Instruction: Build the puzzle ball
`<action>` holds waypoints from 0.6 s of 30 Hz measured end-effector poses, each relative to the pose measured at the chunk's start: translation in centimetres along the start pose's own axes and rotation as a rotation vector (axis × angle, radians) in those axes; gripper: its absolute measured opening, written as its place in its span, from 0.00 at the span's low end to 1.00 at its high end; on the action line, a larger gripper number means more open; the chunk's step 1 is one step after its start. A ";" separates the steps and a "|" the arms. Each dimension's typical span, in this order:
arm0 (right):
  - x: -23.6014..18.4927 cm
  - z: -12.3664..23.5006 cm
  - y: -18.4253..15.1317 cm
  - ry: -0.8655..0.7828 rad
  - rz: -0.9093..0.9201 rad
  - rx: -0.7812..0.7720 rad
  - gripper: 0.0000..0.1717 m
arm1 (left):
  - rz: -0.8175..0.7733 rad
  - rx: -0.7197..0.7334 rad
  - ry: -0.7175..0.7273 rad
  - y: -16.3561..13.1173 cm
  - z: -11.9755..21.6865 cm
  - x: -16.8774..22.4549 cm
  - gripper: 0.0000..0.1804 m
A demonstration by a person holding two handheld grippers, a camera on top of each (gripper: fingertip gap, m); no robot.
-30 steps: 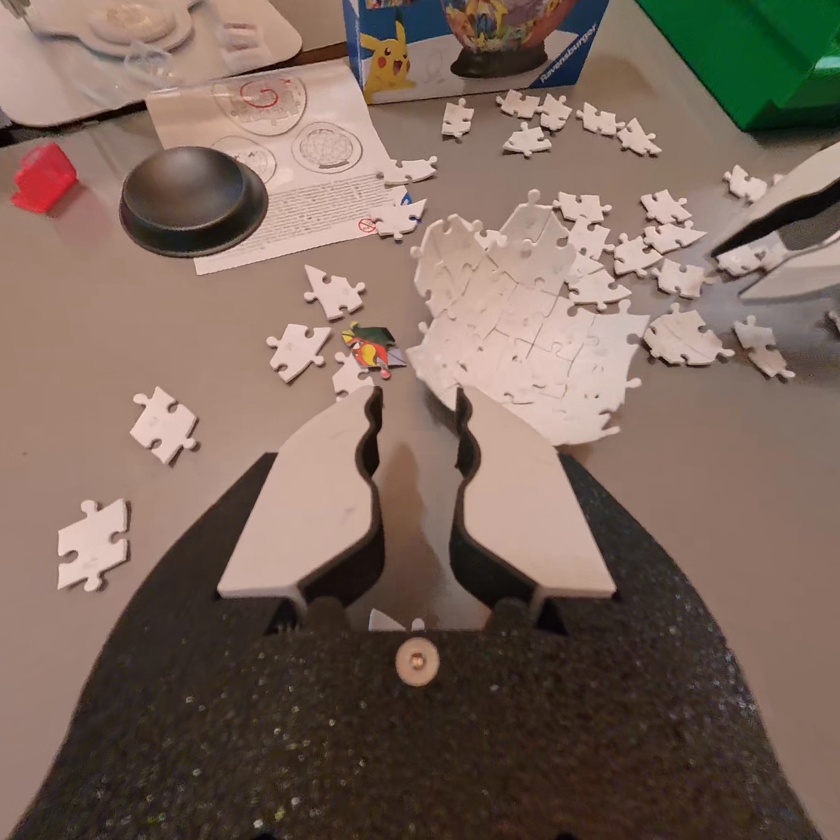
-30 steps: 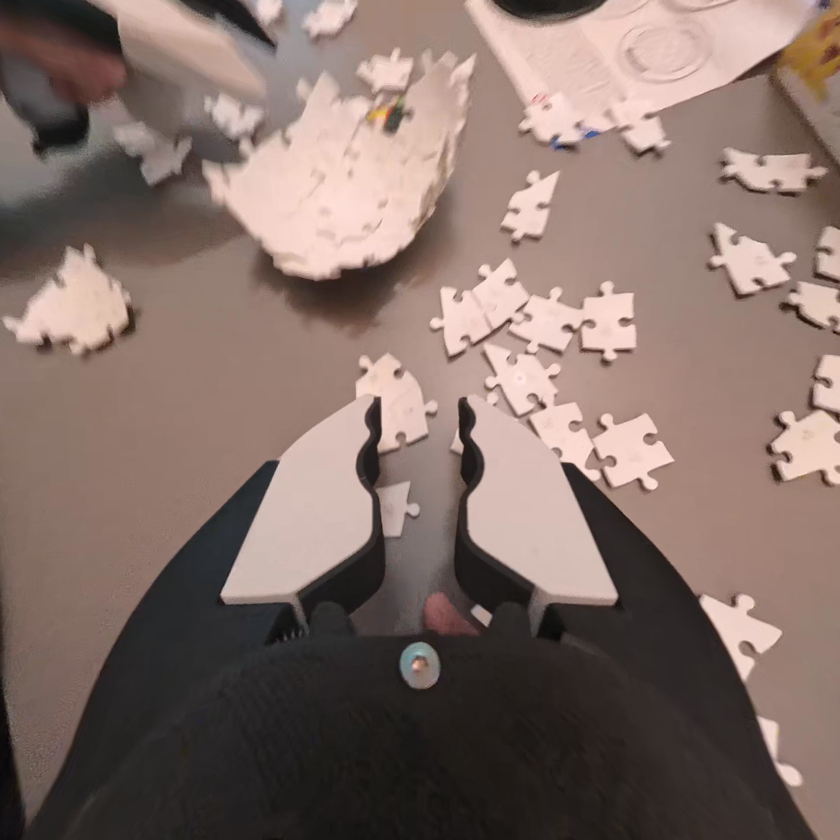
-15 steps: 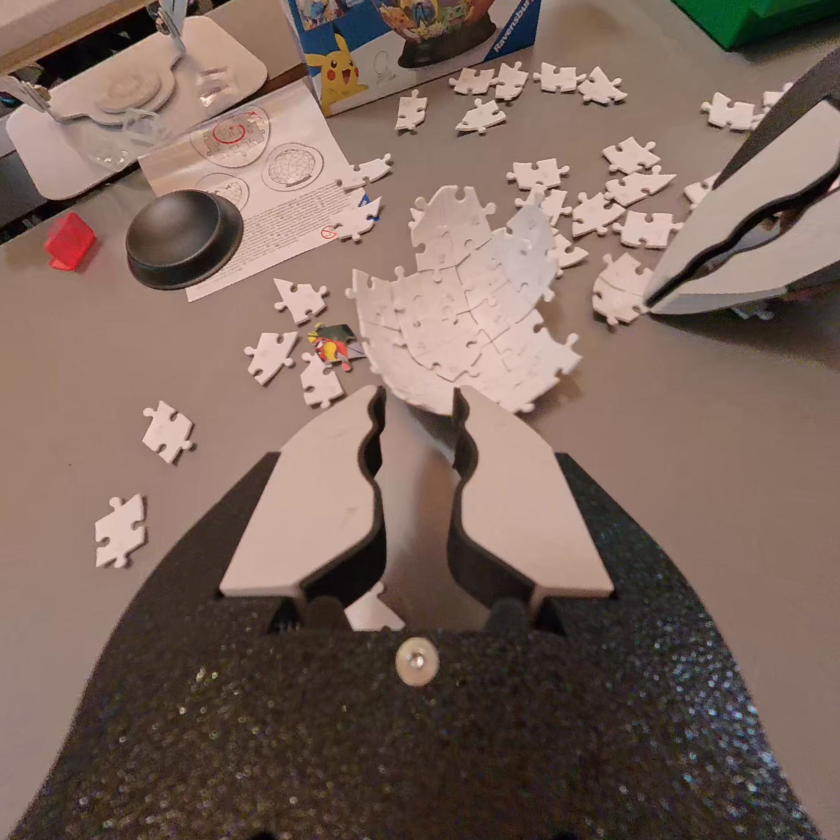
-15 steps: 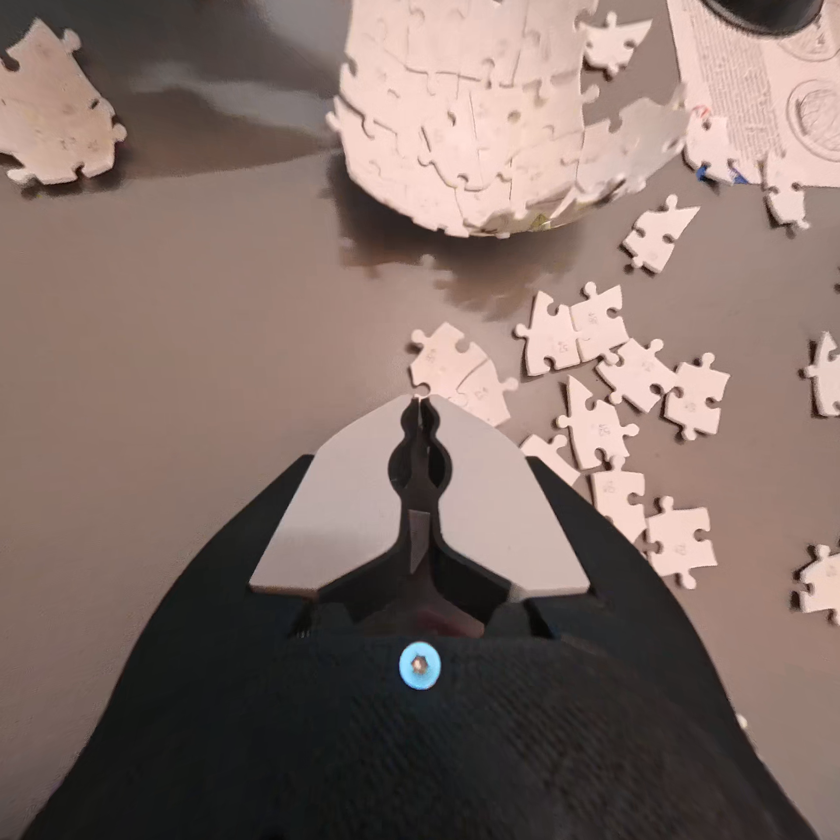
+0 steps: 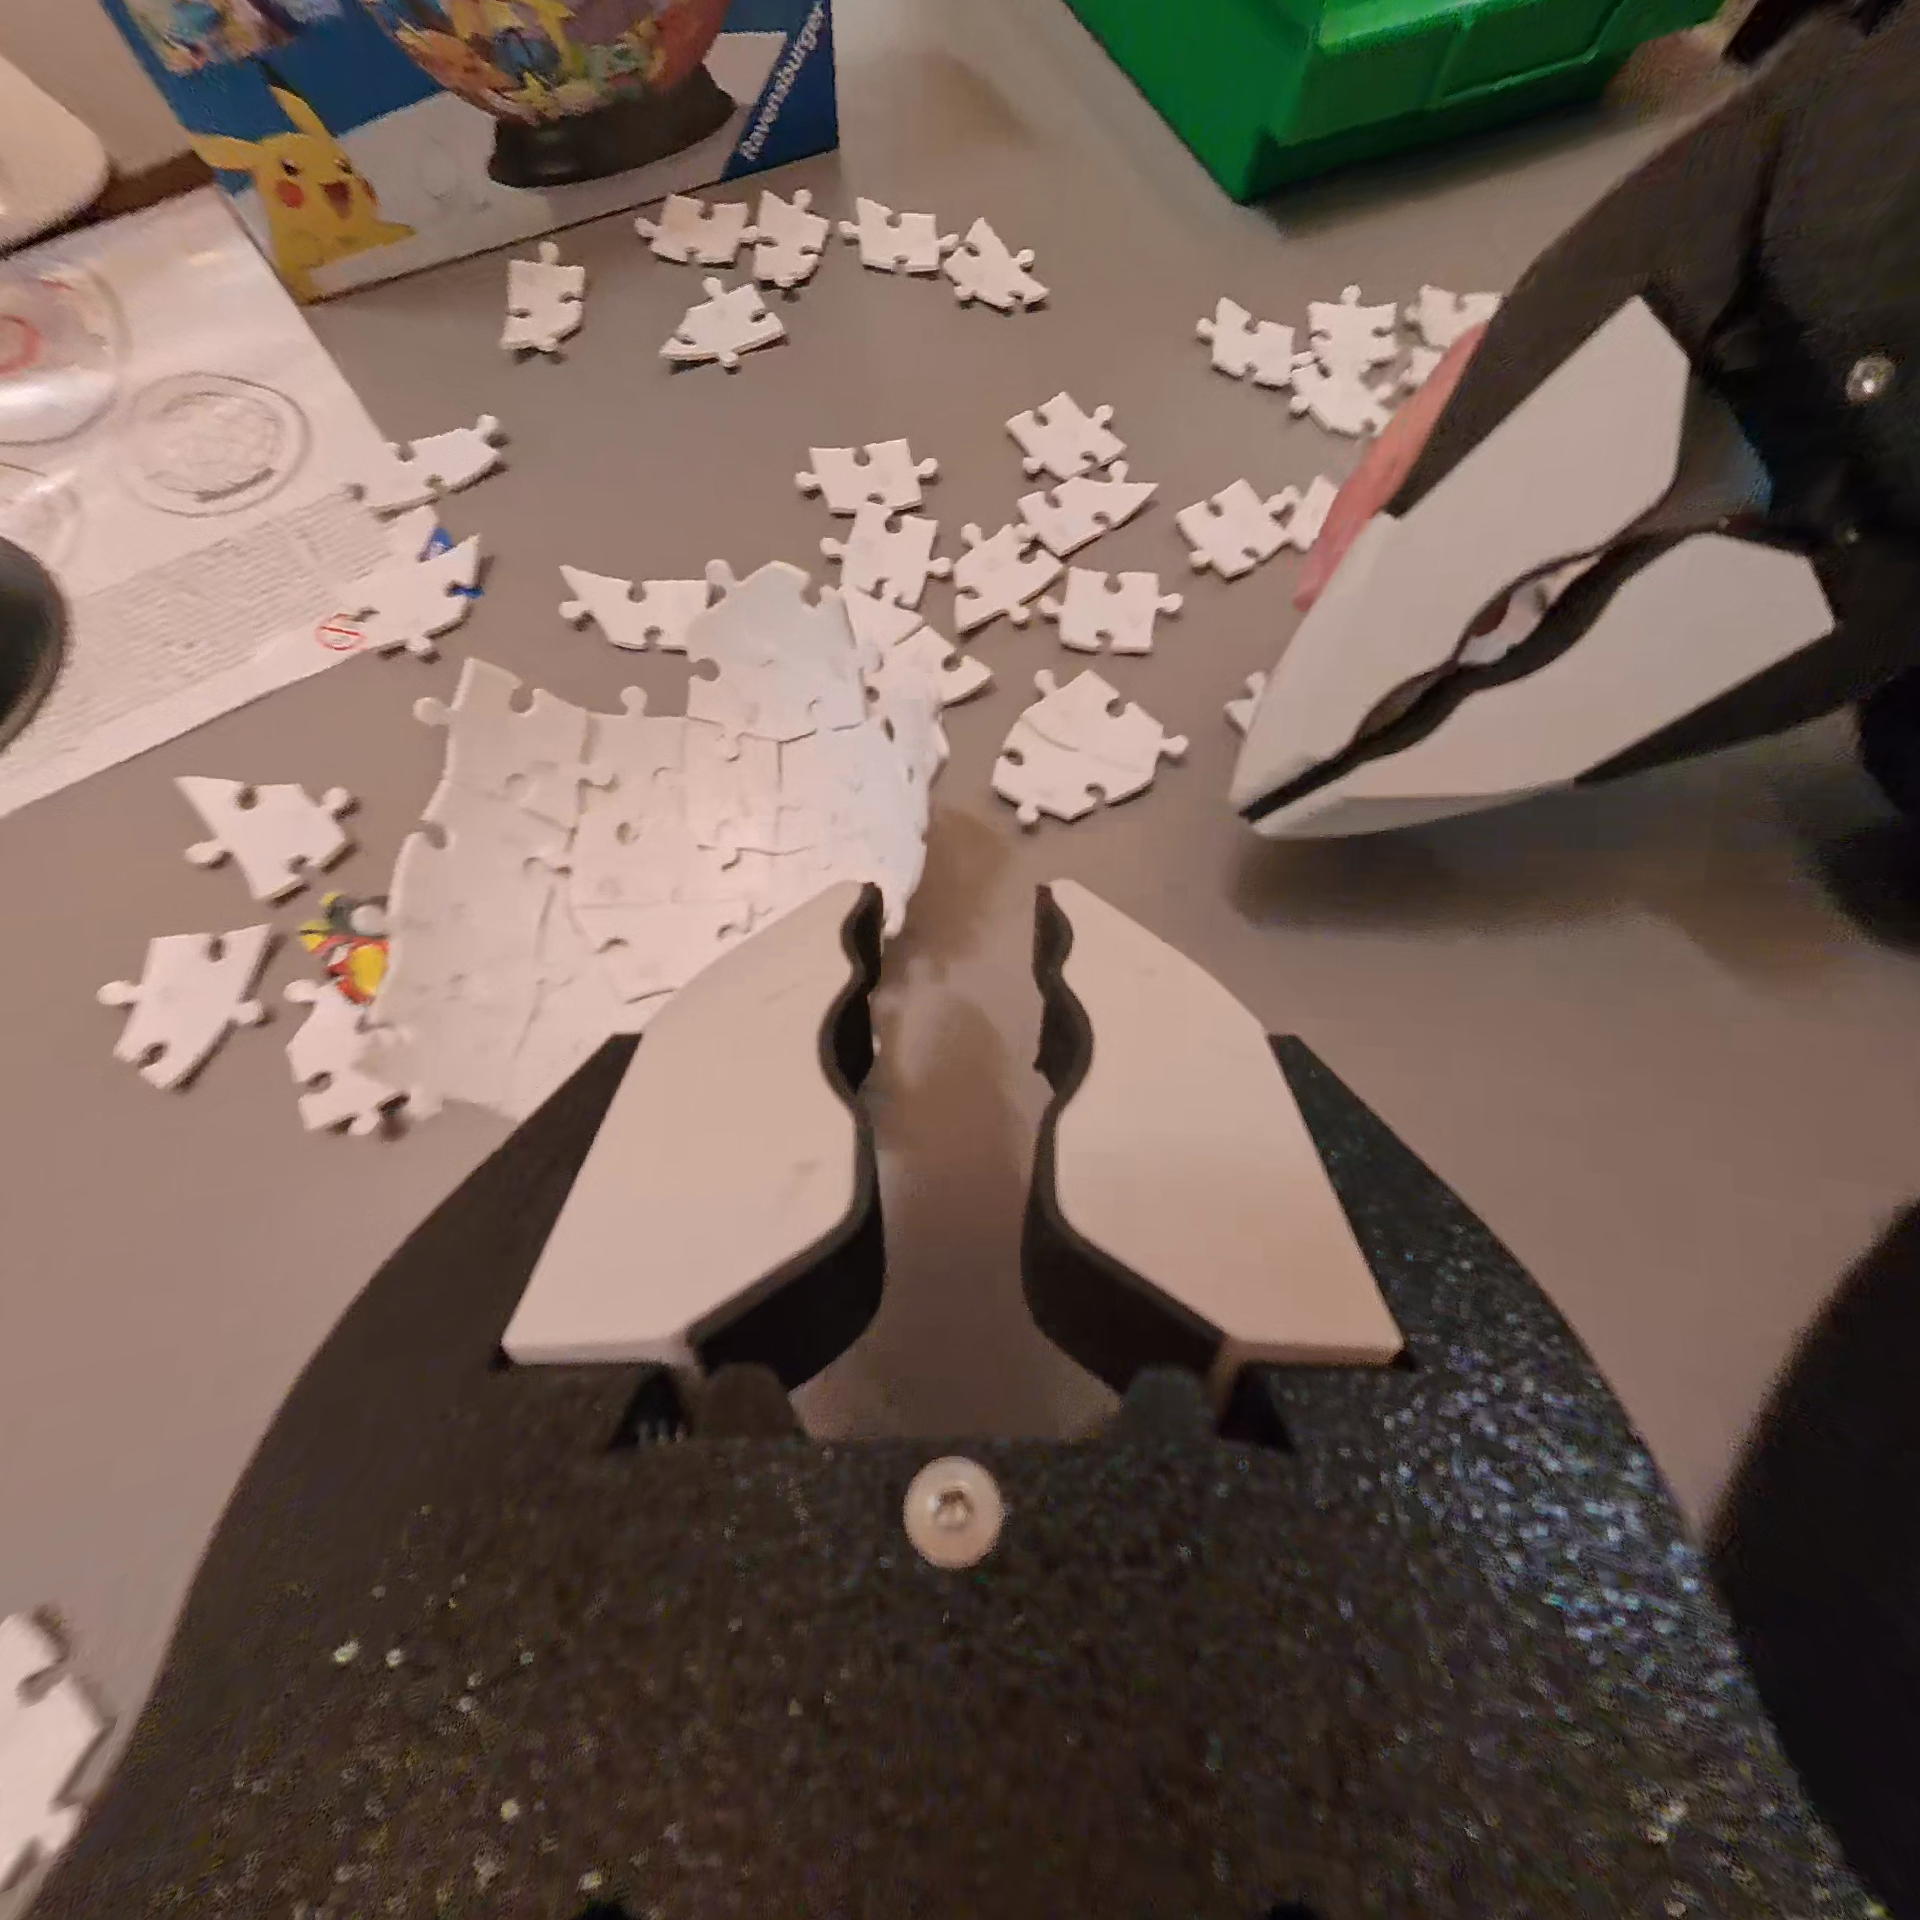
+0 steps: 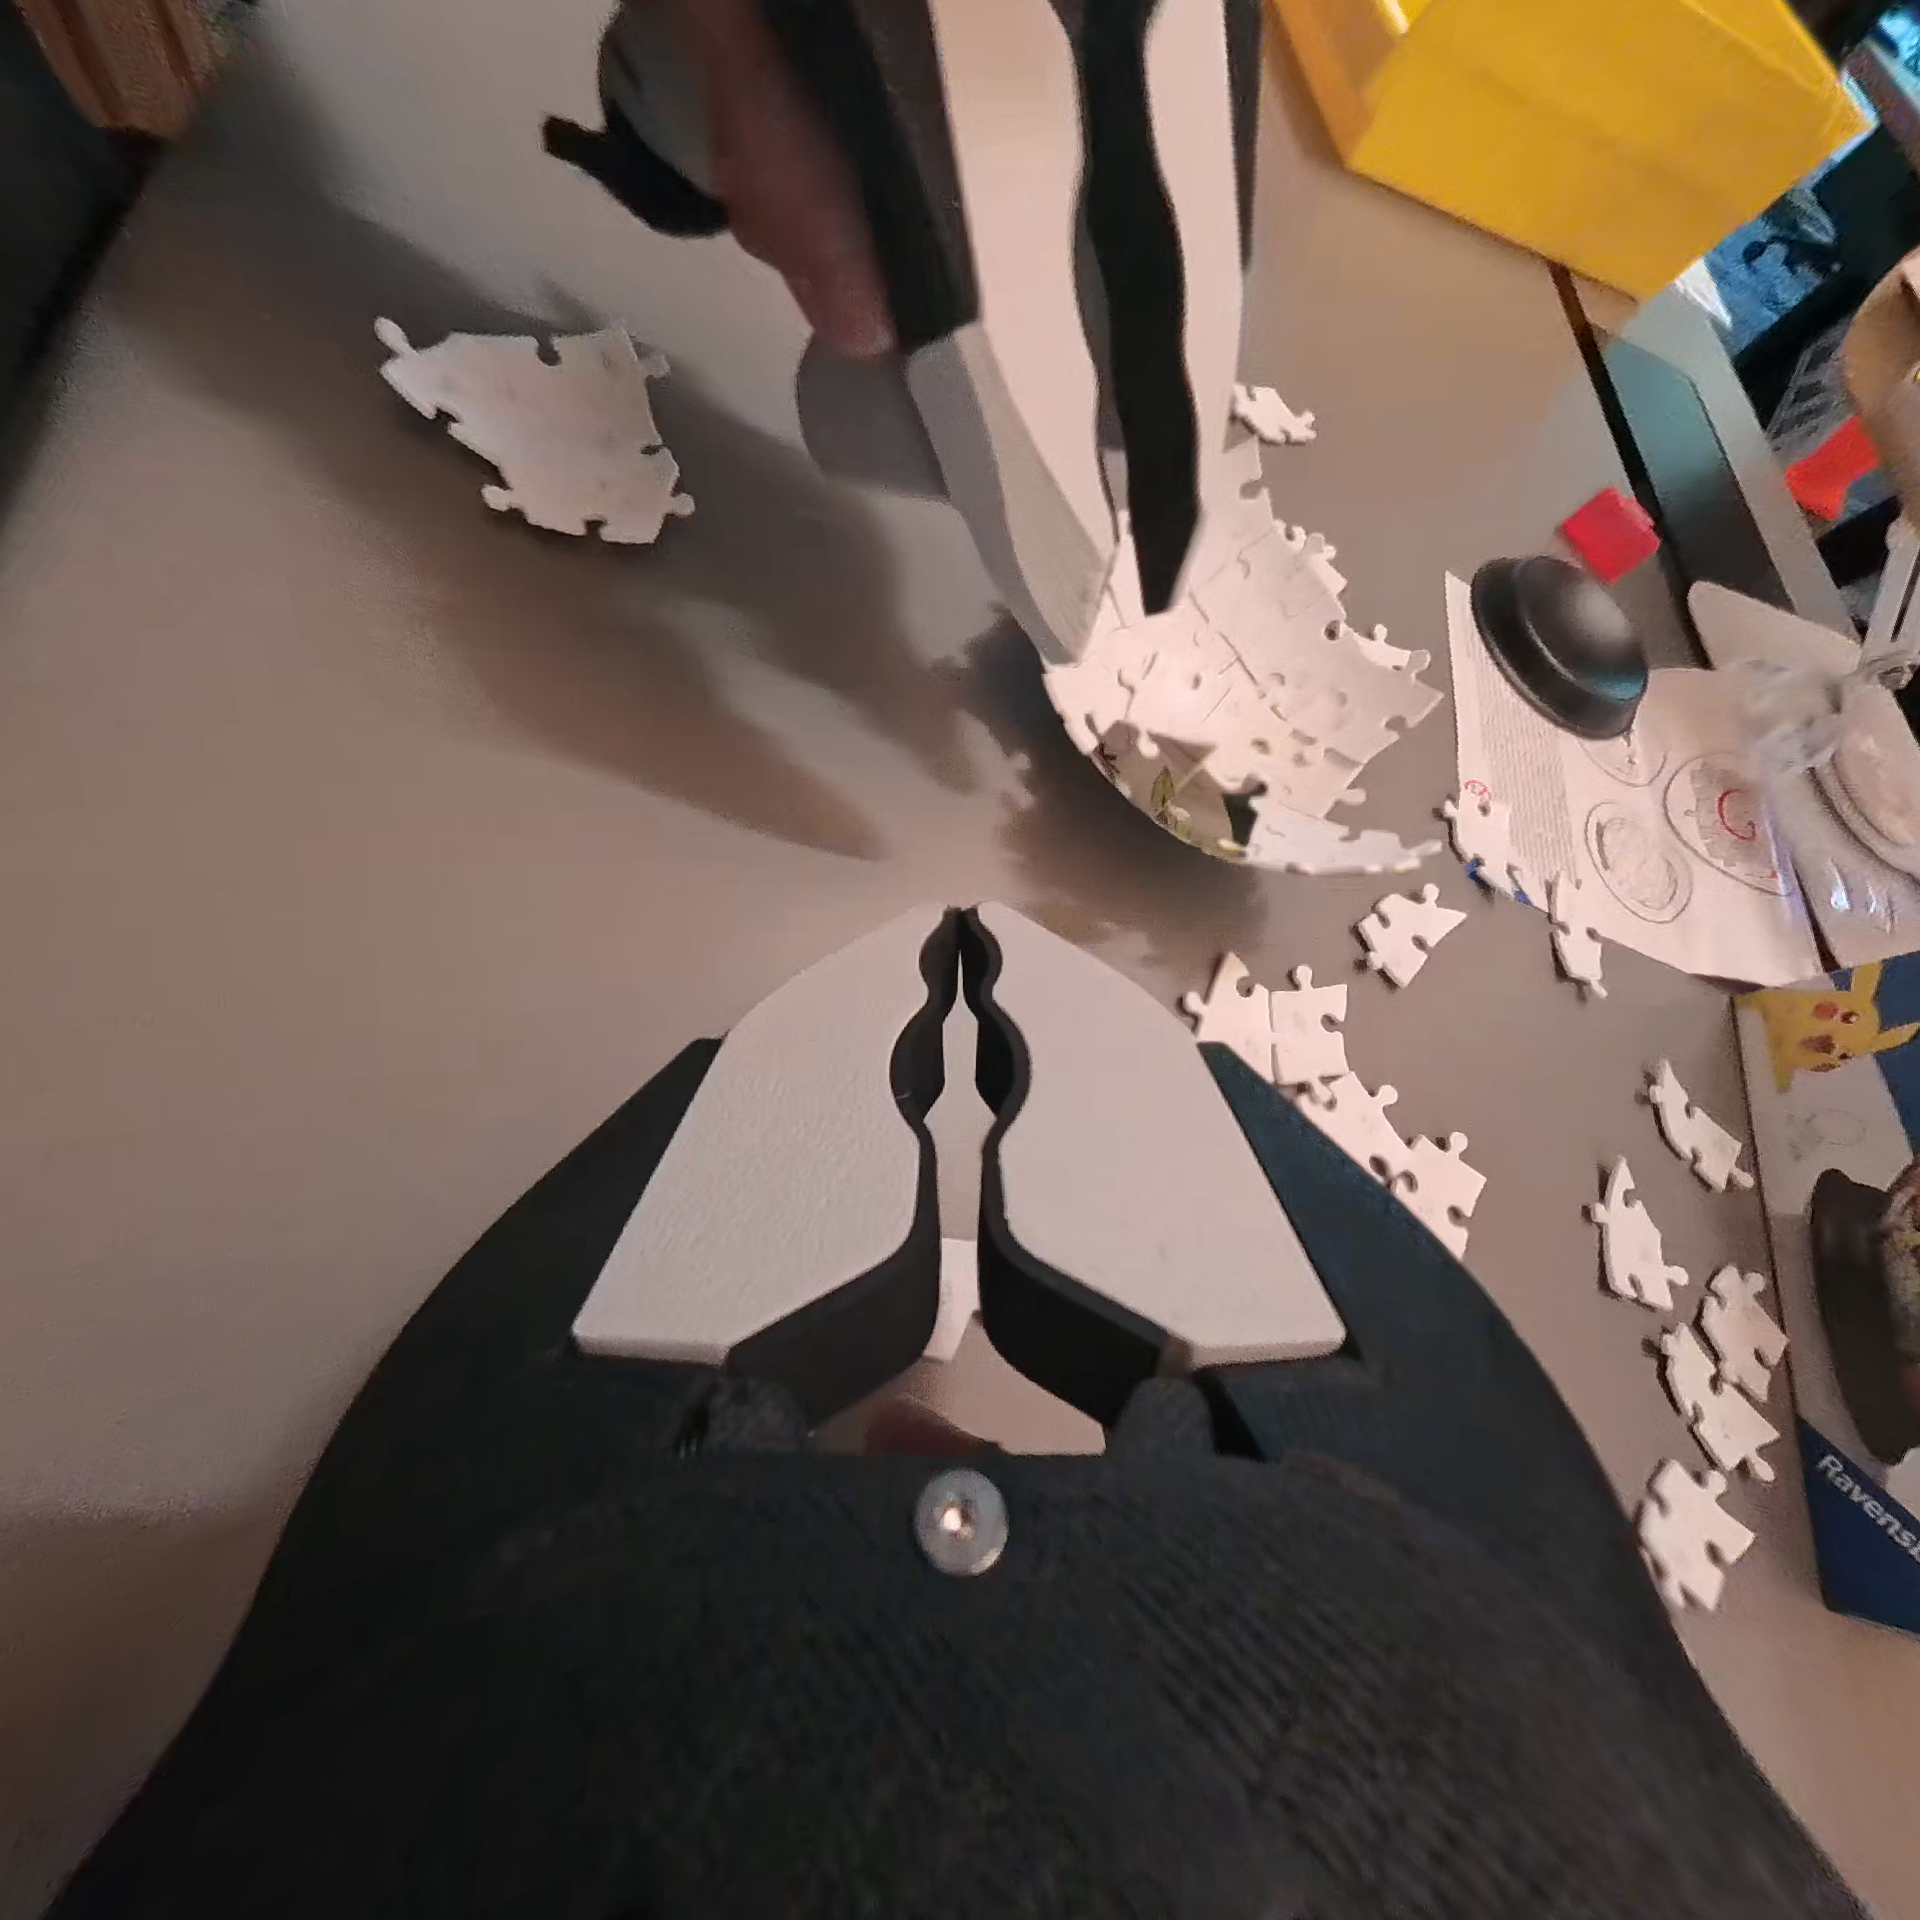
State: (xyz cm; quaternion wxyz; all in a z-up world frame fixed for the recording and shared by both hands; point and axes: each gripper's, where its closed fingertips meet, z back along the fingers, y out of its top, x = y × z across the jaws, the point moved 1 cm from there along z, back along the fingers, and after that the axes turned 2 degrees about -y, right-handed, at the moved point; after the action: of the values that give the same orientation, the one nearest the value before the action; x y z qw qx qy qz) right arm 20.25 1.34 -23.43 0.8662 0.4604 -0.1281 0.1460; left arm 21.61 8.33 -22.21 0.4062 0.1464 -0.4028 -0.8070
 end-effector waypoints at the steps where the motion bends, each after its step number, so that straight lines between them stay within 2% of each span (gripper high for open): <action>1: 0.1 0.2 -0.3 -0.006 -0.006 -0.015 0.00 | 0.031 -0.001 -0.024 0.2 -0.2 0.0 0.15; 5: 1.9 1.2 -4.0 -0.120 -0.034 -0.203 0.01 | 0.090 -0.033 -0.058 0.3 -0.4 -0.4 0.15; 7: 1.7 0.6 -4.3 -0.104 -0.077 -0.185 0.07 | 0.067 -0.046 -0.073 -0.2 -0.6 0.0 0.15; 10: 3.5 -0.4 -4.3 -0.224 -0.077 -0.193 0.16 | 0.025 -0.087 -0.082 -1.3 -1.3 0.7 0.15; 12: 3.2 -1.4 -4.8 -0.169 -0.138 -0.218 0.26 | 0.012 -0.104 -0.078 -1.7 -1.5 0.9 0.15; 13: 3.1 -1.7 -4.9 -0.136 -0.177 -0.221 0.24 | 0.010 -0.102 -0.076 -1.8 -1.5 0.9 0.15; 14: 3.1 -1.8 -4.9 -0.120 -0.204 -0.223 0.28 | 0.012 -0.097 -0.076 -1.8 -1.5 1.0 0.15; 16: 2.5 -1.9 -5.2 -0.054 -0.231 -0.235 0.22 | 0.016 -0.079 -0.080 -1.6 -1.1 1.0 0.14; 18: 1.4 -2.1 -5.0 0.039 -0.261 -0.222 0.07 | 0.022 -0.066 -0.084 -1.4 -0.7 0.9 0.14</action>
State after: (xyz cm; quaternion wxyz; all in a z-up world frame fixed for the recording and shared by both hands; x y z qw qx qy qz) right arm 23.58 0.61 -27.83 0.9256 0.3718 -0.0658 0.0258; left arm 20.67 7.81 -23.65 0.4026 0.0946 -0.3941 -0.8207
